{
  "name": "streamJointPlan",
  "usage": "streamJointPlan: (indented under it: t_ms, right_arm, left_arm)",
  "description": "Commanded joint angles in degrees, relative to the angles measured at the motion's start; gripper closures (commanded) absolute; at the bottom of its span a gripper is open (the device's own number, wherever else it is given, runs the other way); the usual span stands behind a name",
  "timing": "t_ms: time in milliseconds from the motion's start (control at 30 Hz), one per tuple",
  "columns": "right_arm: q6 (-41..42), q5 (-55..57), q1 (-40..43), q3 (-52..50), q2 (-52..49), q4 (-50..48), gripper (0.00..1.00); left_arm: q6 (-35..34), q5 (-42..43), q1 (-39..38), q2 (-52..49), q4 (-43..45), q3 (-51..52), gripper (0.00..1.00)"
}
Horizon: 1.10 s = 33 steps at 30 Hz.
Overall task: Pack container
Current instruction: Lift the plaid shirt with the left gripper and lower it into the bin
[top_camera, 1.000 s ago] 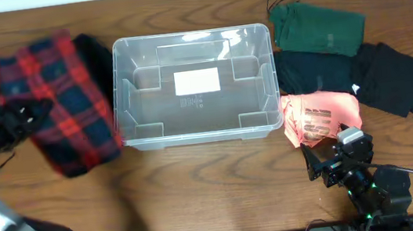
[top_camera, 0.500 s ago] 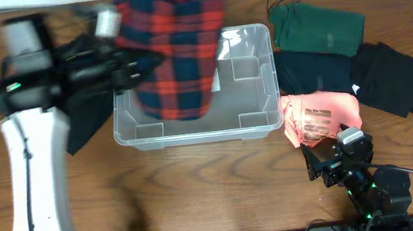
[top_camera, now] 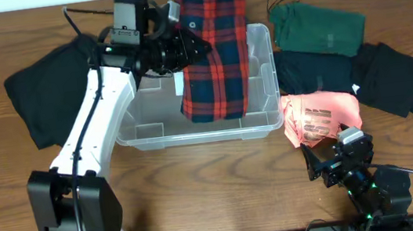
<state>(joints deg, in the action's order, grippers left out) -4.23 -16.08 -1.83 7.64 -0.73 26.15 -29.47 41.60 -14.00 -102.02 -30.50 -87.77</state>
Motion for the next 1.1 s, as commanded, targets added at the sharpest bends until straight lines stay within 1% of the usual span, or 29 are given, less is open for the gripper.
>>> streamJointPlan:
  t_ms: [0, 333, 467, 667, 767, 800, 833, 900, 1000, 1033, 1067]
  right_arm:
    - [-0.57, -0.26, 0.26, -0.17, 0.13, 0.04, 0.01]
    - [-0.57, -0.26, 0.26, -0.17, 0.13, 0.04, 0.01]
    - [-0.57, -0.26, 0.26, -0.17, 0.13, 0.04, 0.01]
    - [-0.57, -0.26, 0.26, -0.17, 0.13, 0.04, 0.01]
    - [-0.55, -0.26, 0.26, -0.17, 0.13, 0.04, 0.01]
    - [-0.57, -0.26, 0.26, -0.17, 0.13, 0.04, 0.01]
    - [-0.55, -0.26, 0.26, -0.17, 0.13, 0.04, 0.01]
    - [-0.57, -0.26, 0.26, -0.17, 0.13, 0.04, 0.01]
    - [-0.57, -0.26, 0.26, -0.17, 0.13, 0.04, 0.01]
    - [-0.55, -0.26, 0.26, -0.17, 0.13, 0.04, 0.01]
    - [-0.57, -0.26, 0.26, -0.17, 0.13, 0.04, 0.01]
  left_arm:
    - [-7.74, -3.32, -0.15, -0.72, 0.85, -0.22, 0.74]
    - [-8.28, -0.44, -3.67, -6.82, 1.77, 6.56, 0.73]
    - [-6.21, -0.31, -5.33, -7.08, 1.70, 7.48, 0.73]
    - [-2.82, -5.68, -6.16, -9.03, 2.10, 9.84, 0.72]
    - [-1.73, -6.29, -6.12, -11.43, 3.67, 11.17, 0.72]
    - [-1.22, -6.29, -6.12, -12.31, 3.78, 11.17, 0.65]
    - [-0.83, -6.27, -6.05, -13.00, 3.93, 11.17, 0.62]
    - [0.52, -6.29, -5.64, -13.57, 4.35, 11.17, 0.62]
    - [2.43, -6.29, -4.17, -12.72, 4.72, 10.91, 0.50]
    - [3.02, -6.29, -3.50, -12.13, 4.68, 10.75, 0.40]
    - [3.63, -6.29, -2.67, -11.34, 4.44, 10.56, 0.25]
